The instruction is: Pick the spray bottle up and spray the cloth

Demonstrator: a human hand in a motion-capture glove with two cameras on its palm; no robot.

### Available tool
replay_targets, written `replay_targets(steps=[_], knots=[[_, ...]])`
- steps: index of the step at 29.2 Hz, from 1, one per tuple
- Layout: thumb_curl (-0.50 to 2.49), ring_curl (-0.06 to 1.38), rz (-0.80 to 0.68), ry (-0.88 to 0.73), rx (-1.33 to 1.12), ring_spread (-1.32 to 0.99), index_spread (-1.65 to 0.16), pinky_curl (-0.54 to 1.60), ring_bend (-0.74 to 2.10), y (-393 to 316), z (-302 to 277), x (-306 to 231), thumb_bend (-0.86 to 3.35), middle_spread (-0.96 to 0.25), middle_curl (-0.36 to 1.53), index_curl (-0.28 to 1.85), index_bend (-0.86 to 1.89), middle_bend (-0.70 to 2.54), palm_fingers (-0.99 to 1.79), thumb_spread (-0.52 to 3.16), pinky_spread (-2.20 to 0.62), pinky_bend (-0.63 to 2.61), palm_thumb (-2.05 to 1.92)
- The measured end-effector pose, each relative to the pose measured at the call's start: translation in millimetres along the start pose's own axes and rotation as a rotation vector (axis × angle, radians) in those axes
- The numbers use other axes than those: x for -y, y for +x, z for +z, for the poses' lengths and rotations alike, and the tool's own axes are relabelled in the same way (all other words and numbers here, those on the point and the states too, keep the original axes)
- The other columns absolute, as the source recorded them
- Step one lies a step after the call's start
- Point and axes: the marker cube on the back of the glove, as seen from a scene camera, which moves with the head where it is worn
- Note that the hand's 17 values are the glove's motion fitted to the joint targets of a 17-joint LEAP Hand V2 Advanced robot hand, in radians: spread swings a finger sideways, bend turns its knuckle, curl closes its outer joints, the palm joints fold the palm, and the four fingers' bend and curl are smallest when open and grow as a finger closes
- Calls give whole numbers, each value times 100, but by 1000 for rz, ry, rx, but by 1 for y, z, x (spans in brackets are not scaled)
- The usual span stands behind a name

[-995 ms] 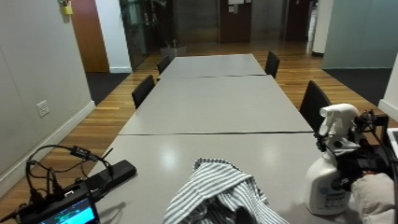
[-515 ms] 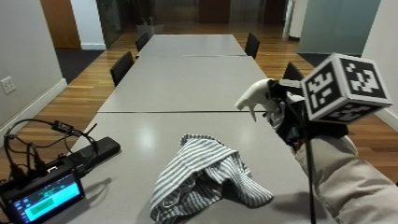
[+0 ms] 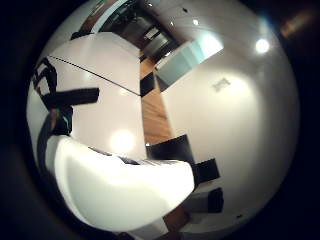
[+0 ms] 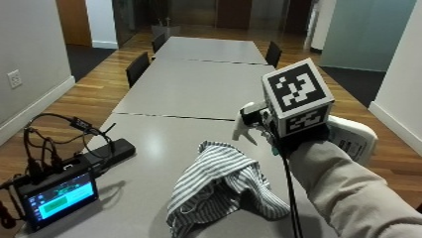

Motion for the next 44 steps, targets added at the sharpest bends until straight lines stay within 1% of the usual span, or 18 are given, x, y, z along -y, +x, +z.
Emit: replay_targets(steps=[7,10,12,18,20,22,24,26,29,31,34,37,41,44], knots=[[70,50,-4,28,-31,-24,-27,45,67,-3,-6,10,-3,-15,52,57,27,63,133,17,-29,42,111],[71,50,55,36,70,-24,-27,45,67,3,-9,12,-3,-15,52,58,27,63,133,16,-29,42,110],[71,50,141,34,229,-24,-27,45,67,9,-10,11,-3,-15,52,58,26,63,132,15,-29,42,110],[72,50,431,11,870,-24,-27,46,67,30,-19,9,-3,-15,52,59,26,64,132,14,-29,43,110],[73,50,497,23,1054,-24,-26,46,67,36,-28,11,-2,-15,53,60,26,64,131,14,-29,42,111],[73,51,530,40,1203,-24,-26,46,67,38,-41,15,-2,-15,53,60,25,65,130,14,-28,42,111],[73,51,520,53,1317,-24,-26,46,67,33,-60,17,-2,-15,53,60,25,65,130,14,-28,42,112],[74,51,474,51,1400,-24,-26,46,67,16,-85,17,-2,-15,53,61,25,65,129,14,-28,41,112],[74,51,385,13,1478,-24,-27,47,68,-30,-121,10,-2,-15,53,61,24,65,128,15,-28,41,113],[74,51,321,-23,1510,-24,-27,47,68,-67,-131,8,-2,-14,54,61,23,65,127,16,-28,41,112],[75,51,229,-71,1587,-23,-27,47,67,-126,-130,7,-2,-14,54,62,23,65,125,18,-27,39,113],[75,51,179,-92,1656,-22,-27,47,67,-179,-123,3,-2,-14,54,62,21,64,124,20,-27,38,113],[75,51,196,-87,1668,-21,-27,47,66,-235,-112,-5,-2,-14,54,62,19,64,123,23,-27,38,114],[75,51,205,-86,1645,-20,-28,47,65,-261,-101,-12,-2,-14,54,62,18,63,121,26,-26,37,114]])
